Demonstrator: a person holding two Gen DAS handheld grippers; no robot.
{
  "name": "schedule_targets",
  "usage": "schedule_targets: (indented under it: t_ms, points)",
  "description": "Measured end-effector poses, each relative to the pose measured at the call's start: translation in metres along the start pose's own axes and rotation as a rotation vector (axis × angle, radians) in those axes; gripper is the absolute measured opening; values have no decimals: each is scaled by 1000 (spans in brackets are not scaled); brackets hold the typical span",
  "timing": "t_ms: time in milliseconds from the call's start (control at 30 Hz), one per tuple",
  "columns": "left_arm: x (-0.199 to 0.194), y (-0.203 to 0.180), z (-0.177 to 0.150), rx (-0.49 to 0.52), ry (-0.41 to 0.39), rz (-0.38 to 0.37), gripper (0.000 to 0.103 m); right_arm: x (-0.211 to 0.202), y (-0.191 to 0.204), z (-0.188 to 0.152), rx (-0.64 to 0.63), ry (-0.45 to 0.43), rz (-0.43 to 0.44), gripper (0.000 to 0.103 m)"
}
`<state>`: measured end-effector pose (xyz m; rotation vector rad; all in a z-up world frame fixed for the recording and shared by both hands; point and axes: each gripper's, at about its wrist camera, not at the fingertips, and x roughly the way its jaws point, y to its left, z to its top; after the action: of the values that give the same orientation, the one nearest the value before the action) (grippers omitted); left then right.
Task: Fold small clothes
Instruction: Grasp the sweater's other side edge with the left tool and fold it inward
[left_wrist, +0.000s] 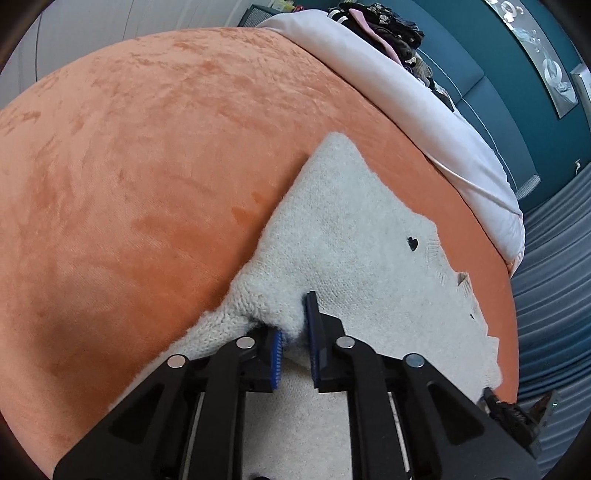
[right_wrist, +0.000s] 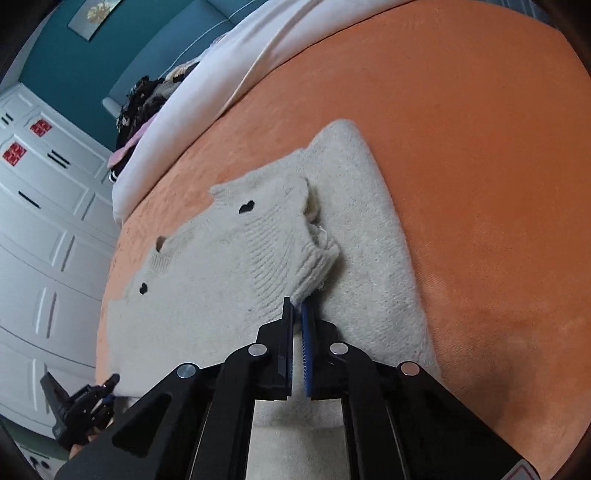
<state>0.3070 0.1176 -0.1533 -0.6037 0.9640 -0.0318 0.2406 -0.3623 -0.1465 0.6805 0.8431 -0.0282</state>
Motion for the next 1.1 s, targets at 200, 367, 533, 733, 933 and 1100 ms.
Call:
schedule_targets:
  t_ms: [200, 367, 533, 733, 933, 1100]
  points:
    - [7, 8, -3, 27, 25, 39, 12, 4, -16, -14, -46, 62, -73, 3]
    - [-32, 2, -21, -5, 31, -91, 53, -49, -5, -36, -26, 7, 23, 19]
    - [1, -22, -60, -35, 133, -128, 53, -26, -22, -56, 75, 88, 11, 24]
    - [10, -39, -51, -14, 107, -144, 14, -25, -29, -51, 116, 67, 57, 5]
    - [-20, -16, -34, 24, -26, -99, 0, -37, -35, -42, 24, 8, -55, 1]
    - [-30, 5, -49, 57, 8, -105, 0, -54, -39, -59, 21, -1, -66, 14]
